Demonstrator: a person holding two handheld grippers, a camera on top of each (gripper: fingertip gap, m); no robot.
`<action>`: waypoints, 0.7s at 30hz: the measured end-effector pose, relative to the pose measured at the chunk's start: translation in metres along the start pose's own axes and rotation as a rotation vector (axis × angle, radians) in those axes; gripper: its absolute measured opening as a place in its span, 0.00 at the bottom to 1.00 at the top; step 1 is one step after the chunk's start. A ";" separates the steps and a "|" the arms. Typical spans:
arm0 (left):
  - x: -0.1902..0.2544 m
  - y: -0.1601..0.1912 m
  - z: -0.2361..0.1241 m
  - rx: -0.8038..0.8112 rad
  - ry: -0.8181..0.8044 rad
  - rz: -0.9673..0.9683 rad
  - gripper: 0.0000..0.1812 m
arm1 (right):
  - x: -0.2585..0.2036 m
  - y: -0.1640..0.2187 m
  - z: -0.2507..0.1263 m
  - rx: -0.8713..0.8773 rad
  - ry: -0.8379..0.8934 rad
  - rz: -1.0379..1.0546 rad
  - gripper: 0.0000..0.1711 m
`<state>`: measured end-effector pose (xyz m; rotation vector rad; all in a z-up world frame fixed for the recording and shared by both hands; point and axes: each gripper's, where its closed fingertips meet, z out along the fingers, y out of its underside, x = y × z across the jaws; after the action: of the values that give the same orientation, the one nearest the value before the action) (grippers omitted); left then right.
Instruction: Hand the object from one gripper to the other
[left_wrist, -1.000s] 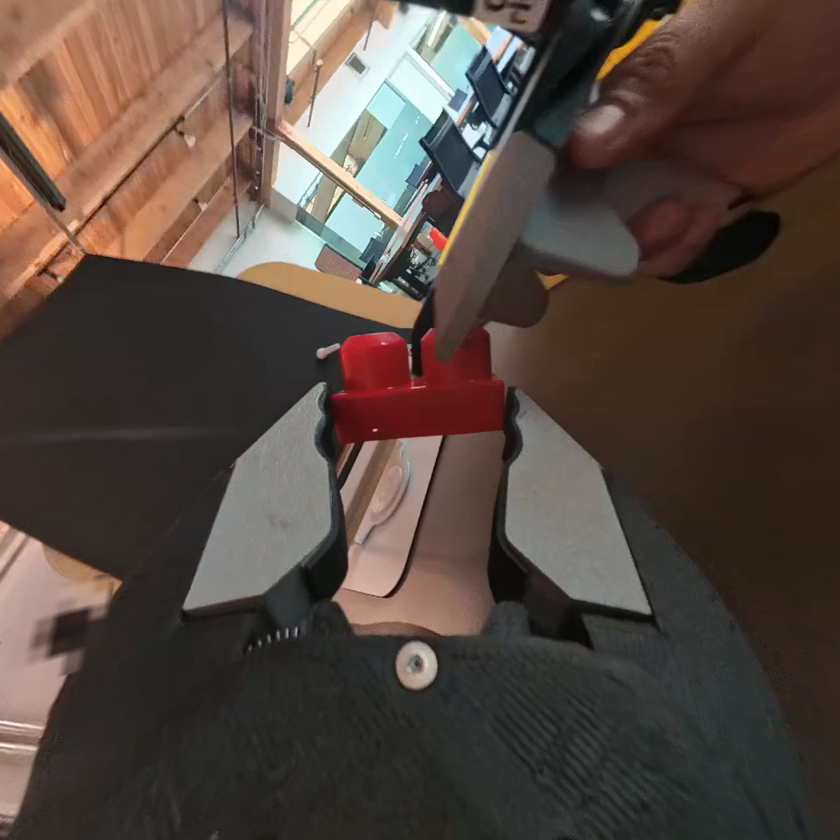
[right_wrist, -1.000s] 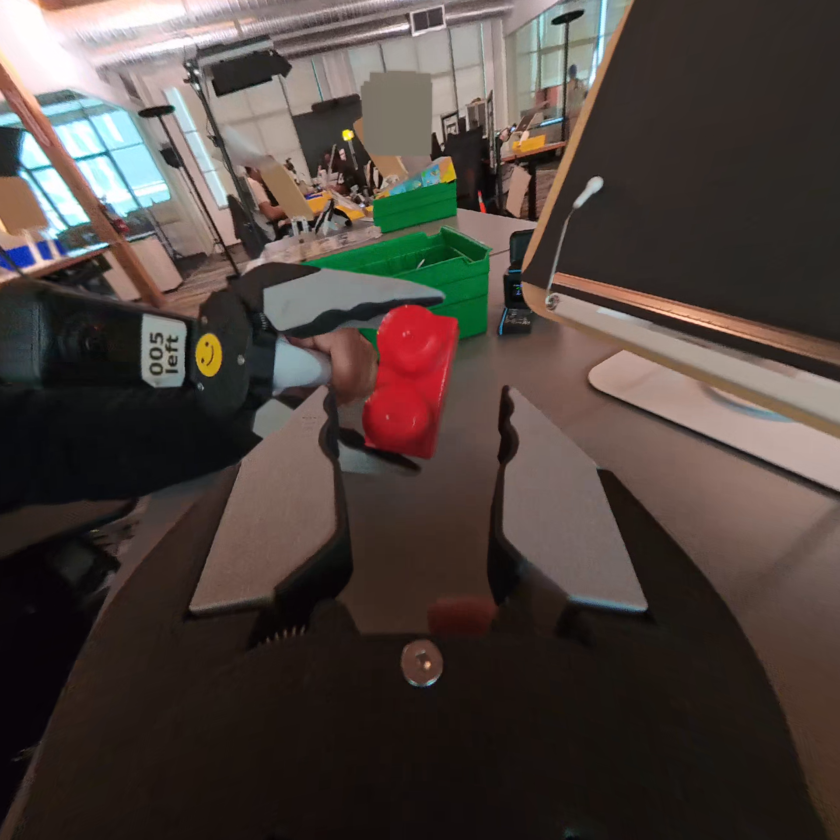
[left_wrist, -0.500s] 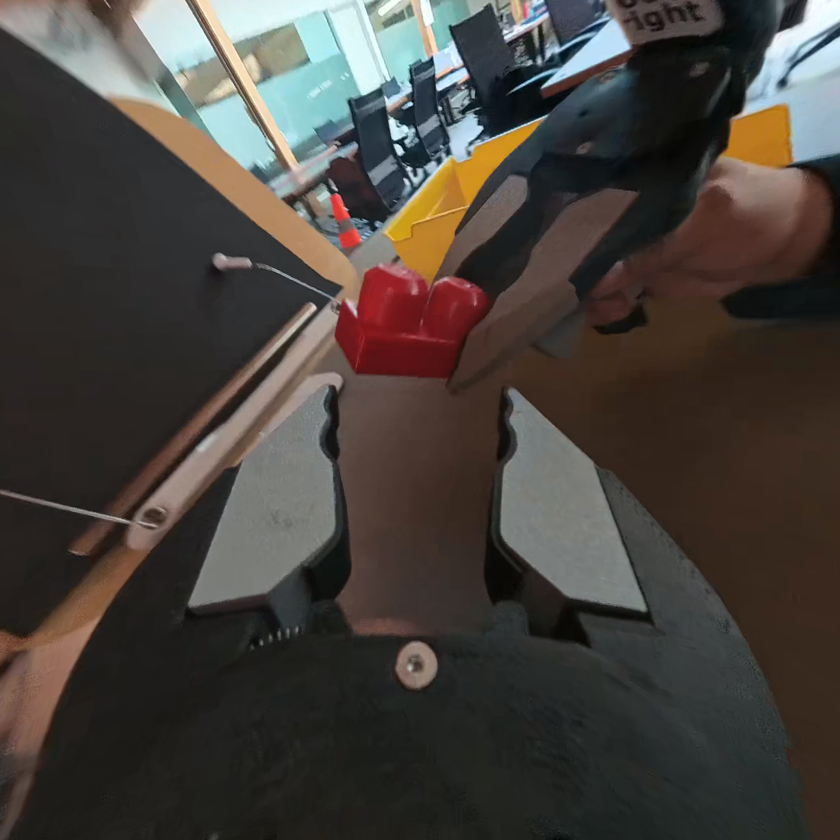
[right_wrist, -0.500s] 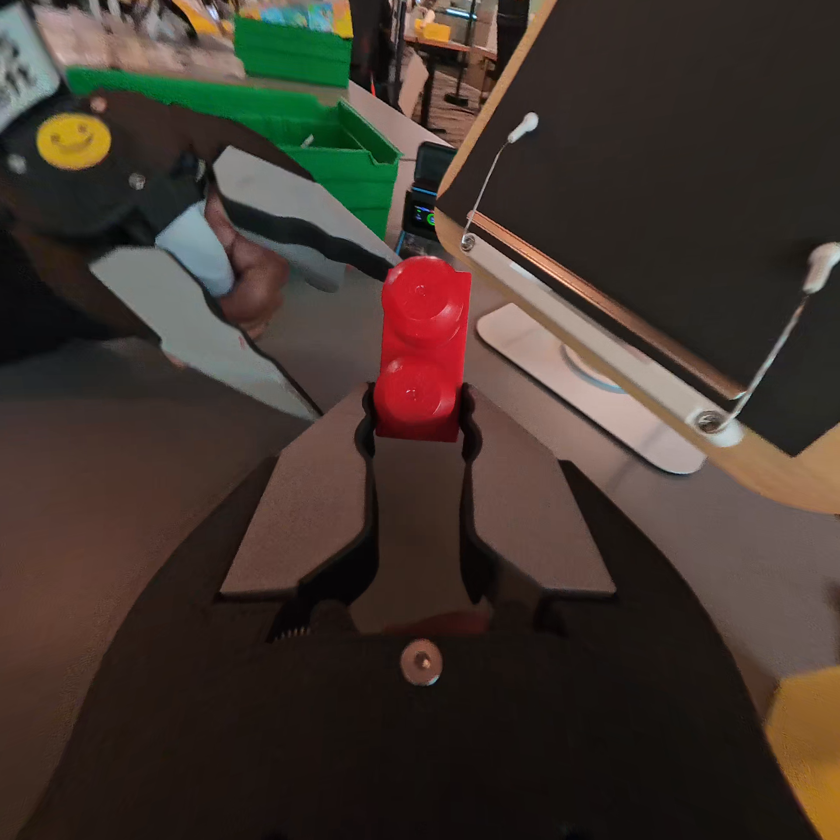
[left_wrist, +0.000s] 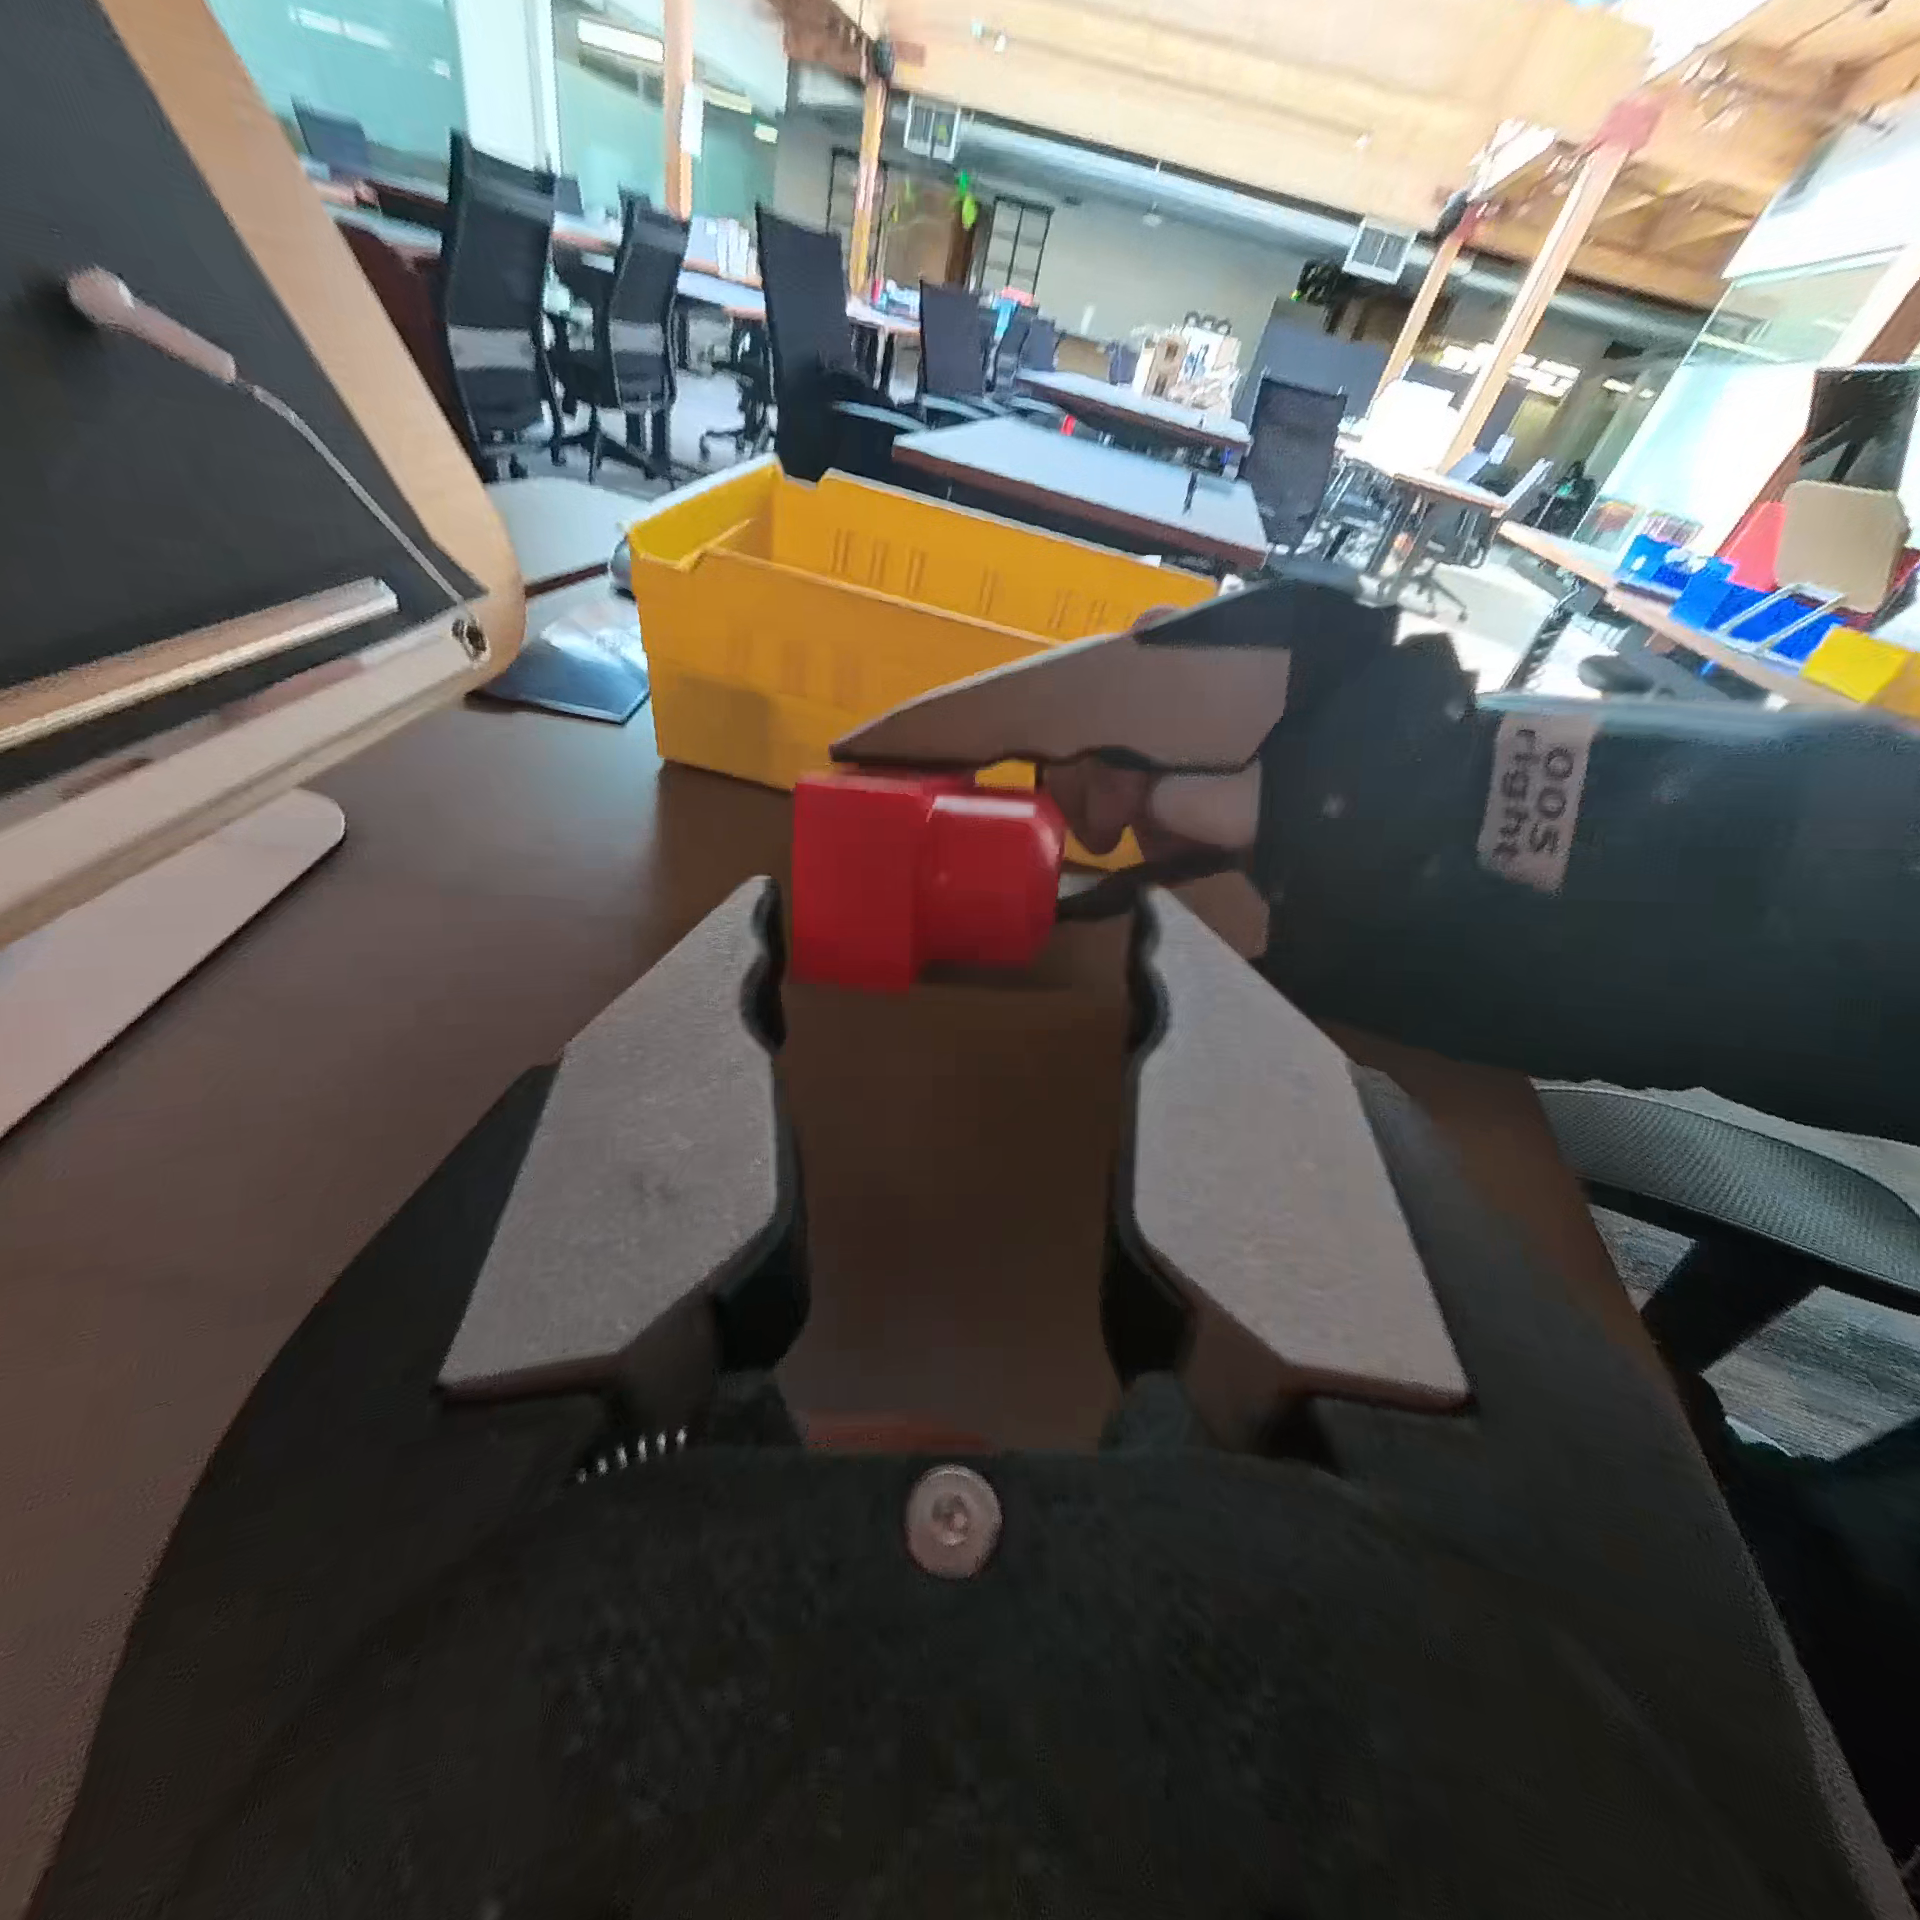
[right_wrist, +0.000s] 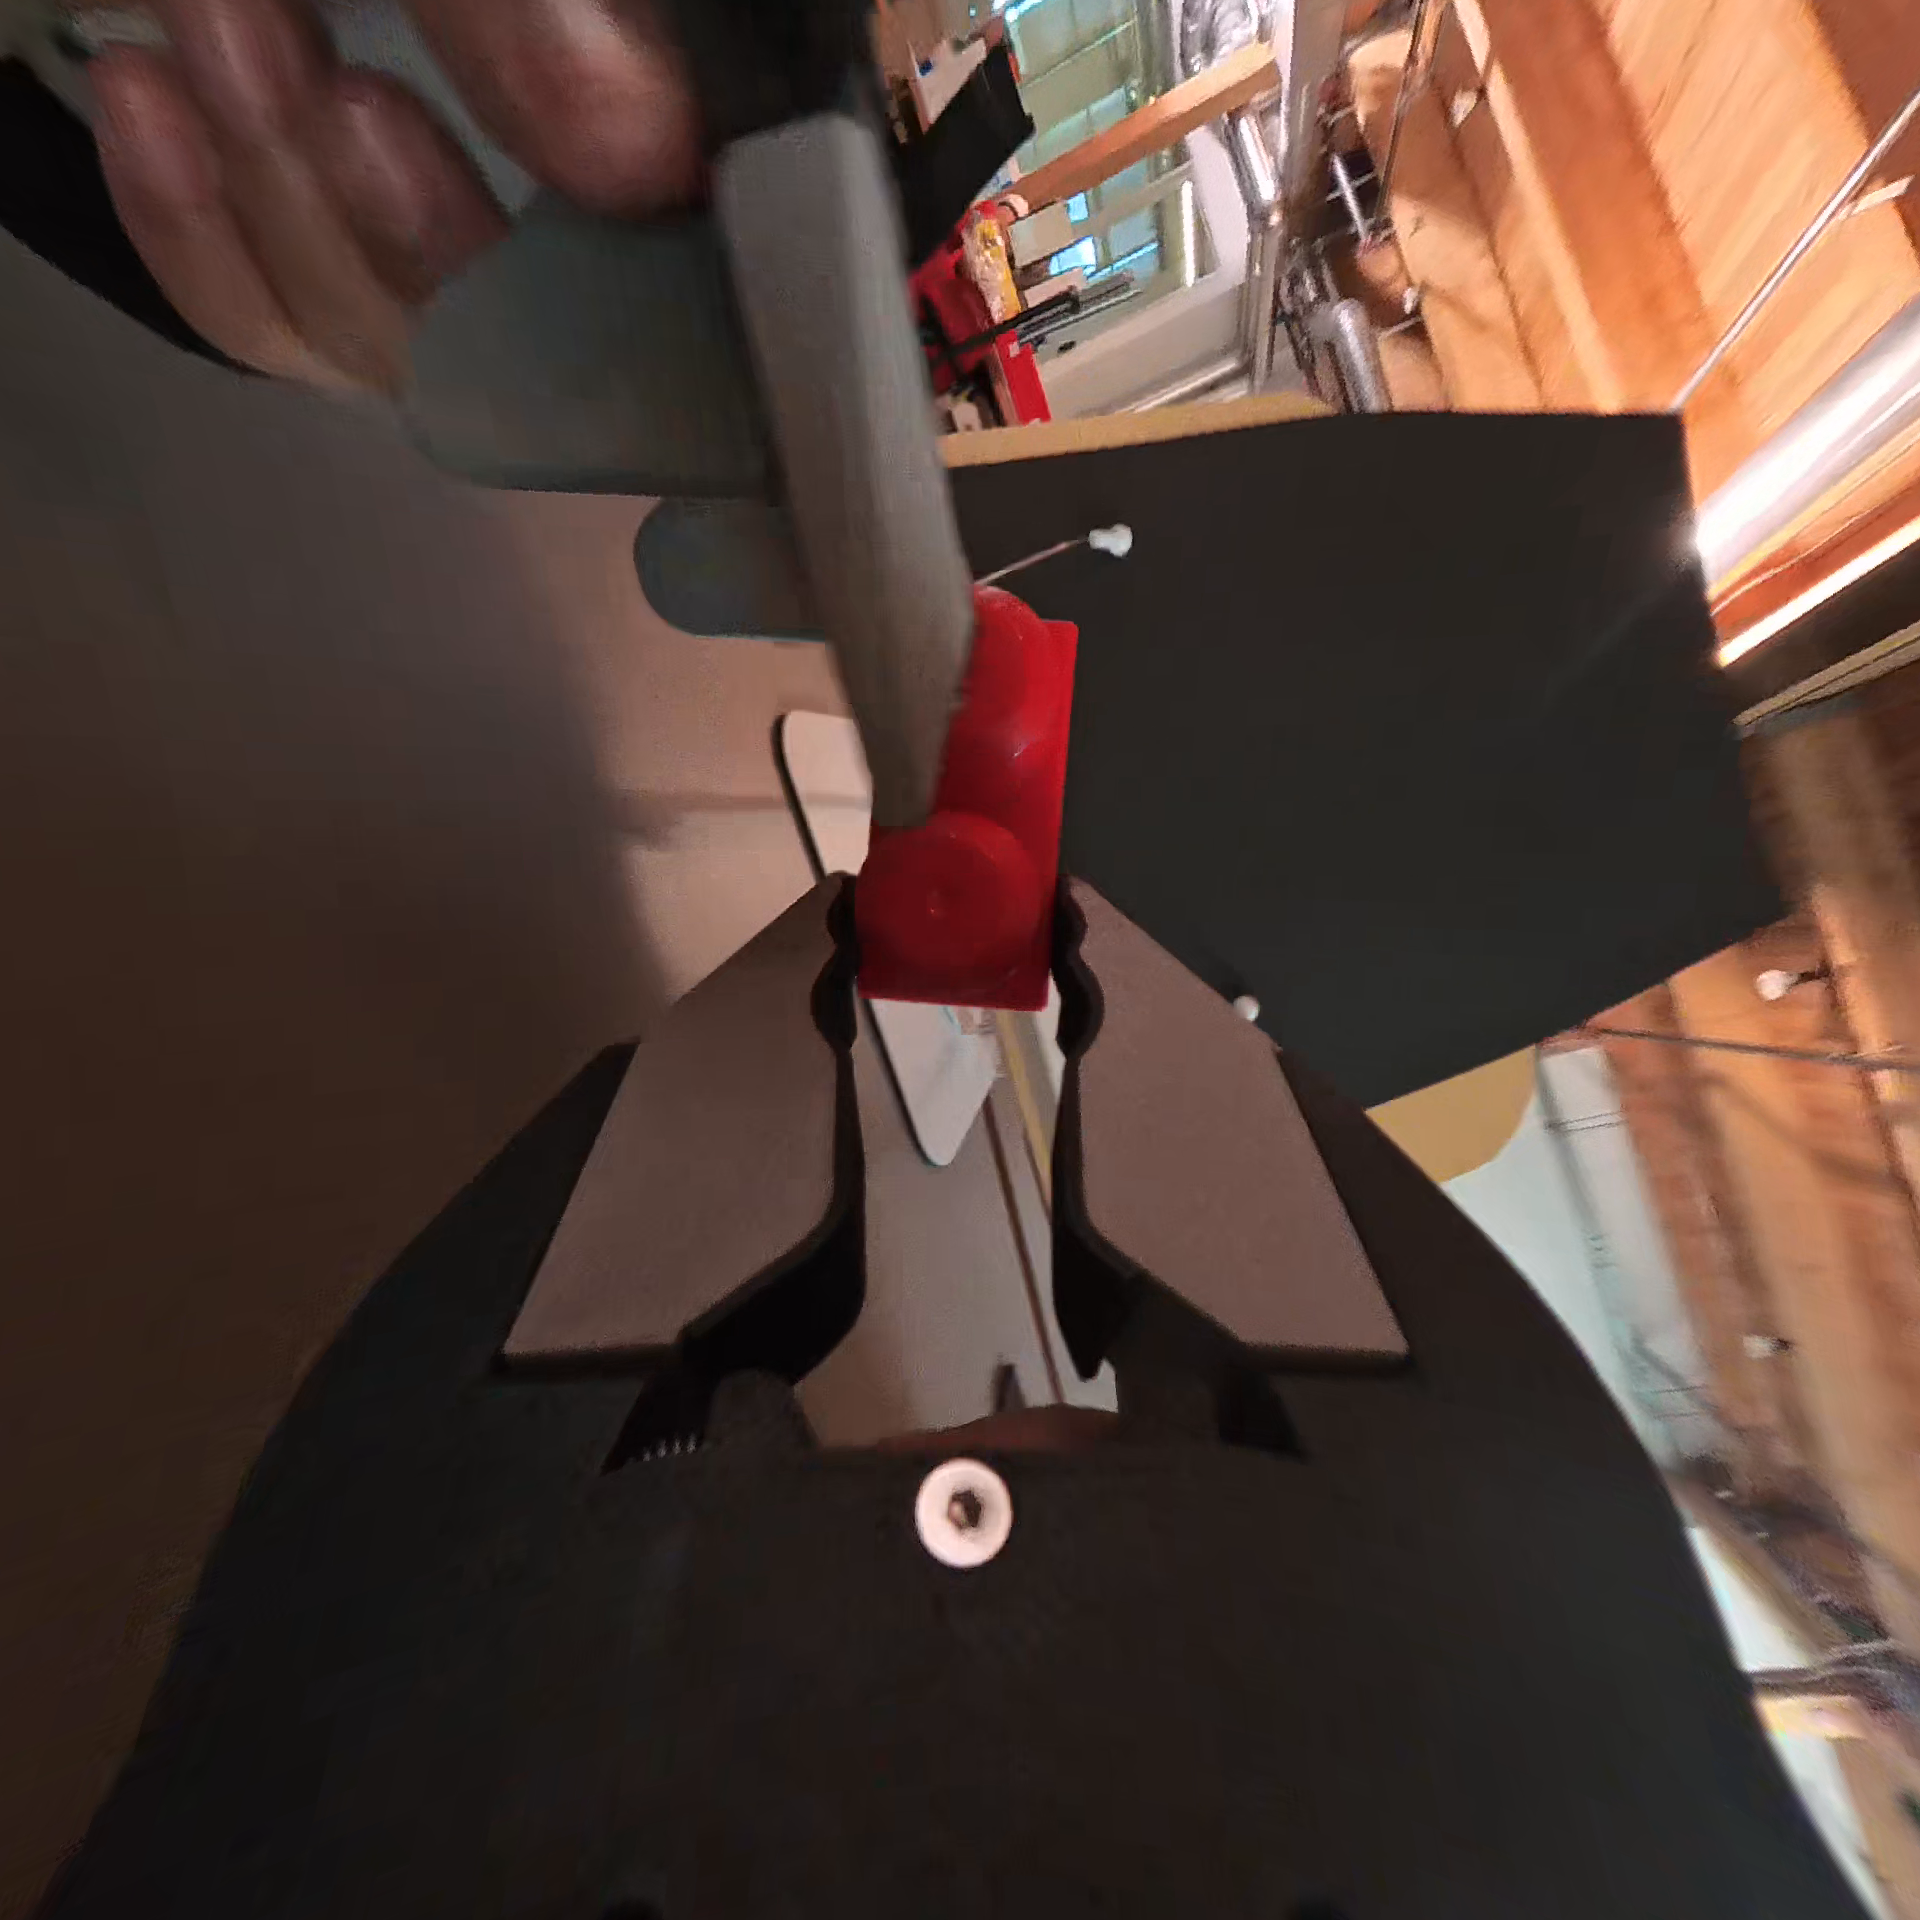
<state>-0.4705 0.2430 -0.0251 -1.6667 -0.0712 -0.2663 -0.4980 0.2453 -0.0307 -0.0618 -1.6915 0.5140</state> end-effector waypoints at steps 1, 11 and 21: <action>0.003 -0.003 -0.001 0.019 0.007 0.016 0.30 | -0.003 -0.002 0.001 0.000 0.003 -0.031 0.20; -0.008 0.007 -0.002 -0.119 -0.205 0.479 0.23 | -0.017 0.009 0.005 -0.007 -0.149 0.204 0.26; 0.015 -0.031 -0.018 0.117 -0.320 0.929 0.23 | 0.003 -0.002 -0.015 0.250 -0.580 1.123 0.31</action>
<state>-0.4643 0.2268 0.0102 -1.4499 0.4339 0.6915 -0.4844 0.2490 -0.0258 -0.7701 -2.0278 1.6980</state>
